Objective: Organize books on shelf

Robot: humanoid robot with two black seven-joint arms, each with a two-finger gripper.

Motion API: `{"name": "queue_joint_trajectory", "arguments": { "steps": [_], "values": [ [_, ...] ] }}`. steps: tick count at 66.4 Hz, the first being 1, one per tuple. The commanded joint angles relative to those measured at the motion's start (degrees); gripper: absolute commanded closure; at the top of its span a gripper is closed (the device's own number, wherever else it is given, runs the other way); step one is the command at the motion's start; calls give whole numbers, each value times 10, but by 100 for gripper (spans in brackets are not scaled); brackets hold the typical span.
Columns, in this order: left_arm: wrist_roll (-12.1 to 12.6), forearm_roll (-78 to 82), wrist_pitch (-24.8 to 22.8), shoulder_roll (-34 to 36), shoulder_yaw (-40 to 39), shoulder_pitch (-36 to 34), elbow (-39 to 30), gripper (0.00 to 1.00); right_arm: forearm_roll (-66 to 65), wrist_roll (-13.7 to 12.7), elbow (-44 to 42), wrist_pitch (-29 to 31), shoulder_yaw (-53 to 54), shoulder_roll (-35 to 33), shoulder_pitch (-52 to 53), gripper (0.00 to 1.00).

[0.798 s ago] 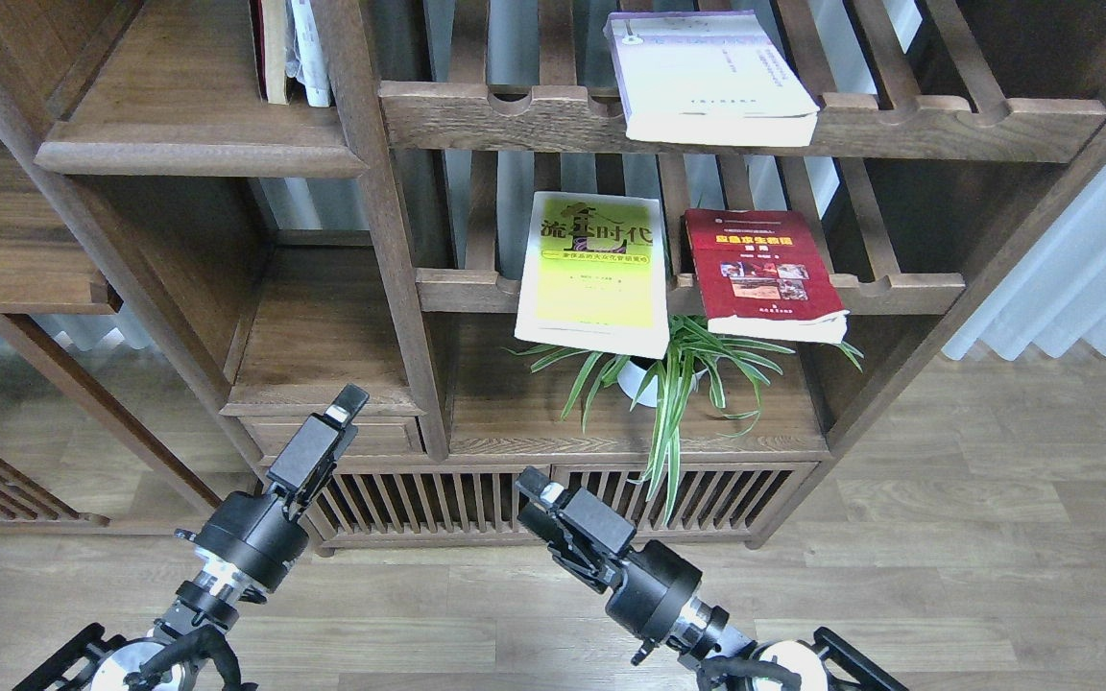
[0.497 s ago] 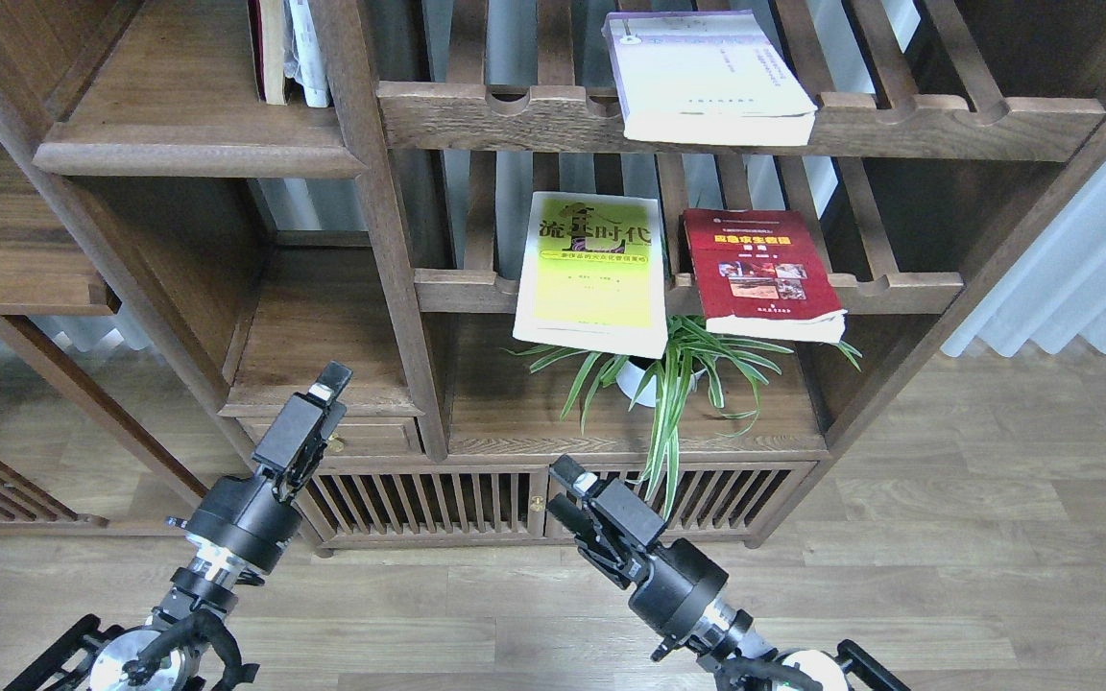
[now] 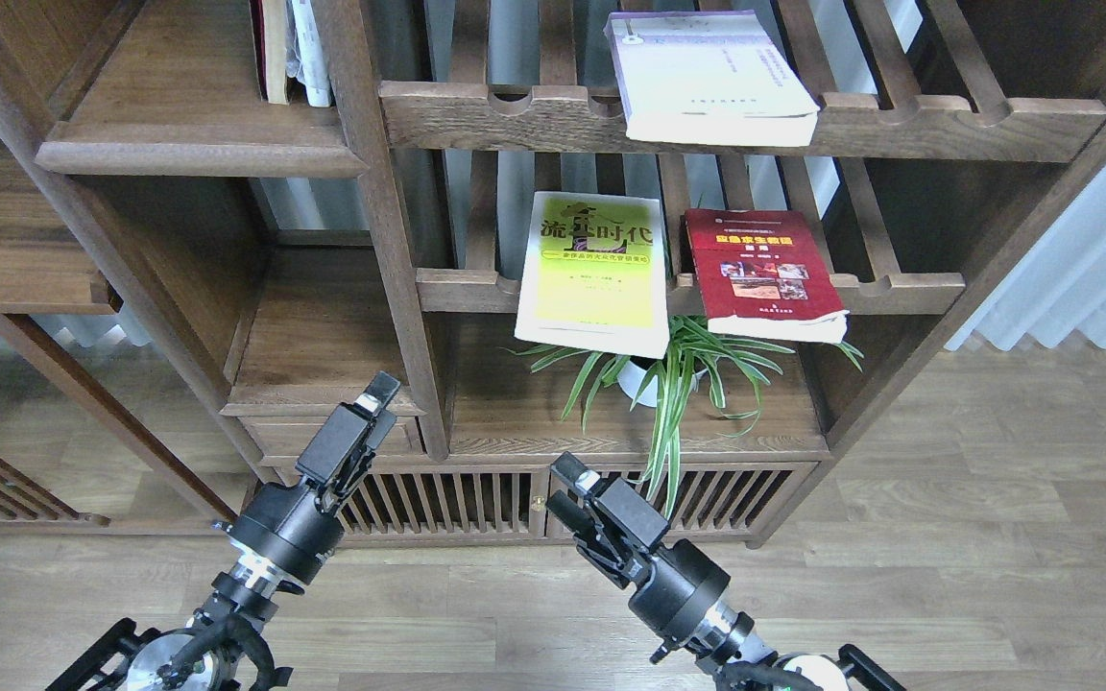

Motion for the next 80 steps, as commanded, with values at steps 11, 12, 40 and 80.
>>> {"name": "queue_joint_trajectory", "arguments": {
  "steps": [11,12,40,80],
  "values": [
    [2,-13,0,-40,-21,37,-1,0,0,-2,-7,0,8,0,0,0],
    [4,-13,0,-50,-24,45,-1,0,0,0,-9,0,9,0,0,0],
    [23,-12,0,-55,-31,56,10,0,17,4,-27,0,85,0,1,0],
    [23,-12,0,-55,-21,14,42,0,21,4,-34,0,37,0,-4,0]
  ]
}}
